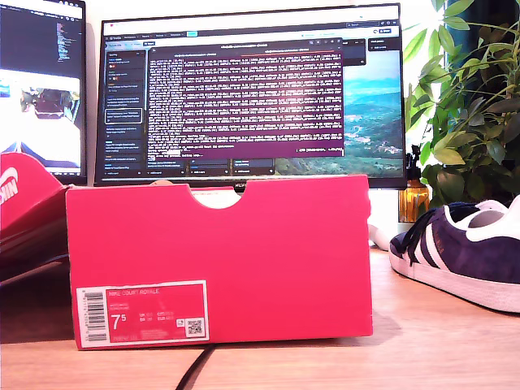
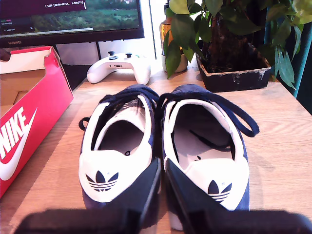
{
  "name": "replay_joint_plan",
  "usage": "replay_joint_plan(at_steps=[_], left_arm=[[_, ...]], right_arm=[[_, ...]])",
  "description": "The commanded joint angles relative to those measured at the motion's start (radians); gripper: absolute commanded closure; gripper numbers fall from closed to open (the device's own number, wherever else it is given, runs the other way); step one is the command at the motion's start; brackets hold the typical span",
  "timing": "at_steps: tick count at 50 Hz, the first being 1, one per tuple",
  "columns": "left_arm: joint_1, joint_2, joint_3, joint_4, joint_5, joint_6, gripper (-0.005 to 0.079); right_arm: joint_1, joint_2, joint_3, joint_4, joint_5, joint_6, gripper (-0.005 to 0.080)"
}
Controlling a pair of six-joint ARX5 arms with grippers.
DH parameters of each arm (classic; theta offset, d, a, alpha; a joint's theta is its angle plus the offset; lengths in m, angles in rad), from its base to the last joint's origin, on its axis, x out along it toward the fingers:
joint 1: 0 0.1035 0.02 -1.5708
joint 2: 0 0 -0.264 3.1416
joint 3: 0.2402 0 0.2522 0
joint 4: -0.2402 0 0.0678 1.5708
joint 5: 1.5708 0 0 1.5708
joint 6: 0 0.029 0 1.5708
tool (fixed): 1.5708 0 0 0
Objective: Pack the blue shoes by picking the first shoe and placing it inside the red shoebox, left side, then picking and rotating the second shoe and placing it in the shoebox
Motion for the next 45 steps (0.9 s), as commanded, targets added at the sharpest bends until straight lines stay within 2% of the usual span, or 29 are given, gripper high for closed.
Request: replay_joint_plan(at_steps=[1,14,20,23,28,33,34,36,38,39,45], left_arm=[[-0.003,-0.008,-0.023,-0.026,0.004,-0.001,0.0762],[-0.003,-0.008,-0.023,-0.026,0.008,-0.002,0.0762],[-0.003,-0.008,-0.023,0.028,0.018,-0.002,0.0762],[-0.003,-0.008,-0.021,0.079,0.054,-0.005,0.0762],[-0.003,-0.008,-0.012,0.185,0.175,-0.057,0.0762],[-0.003,-0.008,-0.010,0.301,0.280,-0.130,0.0762],[-0.003,-0.008,-0.010,0.322,0.299,-0.208,0.0762],[-0.004,-0.008,-0.010,0.359,0.334,-0.274,0.0762],[-0.005,-0.008,-0.010,0.388,0.361,-0.293,0.0762],[-0.006,-0.008,-0.009,0.396,0.372,-0.343,0.0762],[-0.031,-0.008,0.005,0.378,0.470,-0.336,0.0762]], right_arm=[[0.006,-0.006,-0.012,0.010,0.000,0.003,0.0764],[0.006,-0.006,-0.012,0.012,-0.001,0.008,0.0765],[0.006,-0.006,-0.012,0.030,-0.026,0.121,0.0765],[0.006,-0.006,-0.012,0.084,-0.052,0.245,0.0764],[0.008,-0.006,-0.012,0.201,-0.117,0.415,0.0765],[0.012,-0.006,-0.011,0.317,-0.182,0.499,0.0765],[0.013,-0.006,-0.010,0.330,-0.198,0.512,0.0765],[0.014,-0.006,-0.007,0.352,-0.225,0.536,0.0765],[0.018,-0.006,-0.005,0.367,-0.245,0.555,0.0765],[0.019,-0.006,-0.005,0.369,-0.256,0.565,0.0765],[0.026,-0.006,-0.001,0.362,-0.304,0.588,0.0765]])
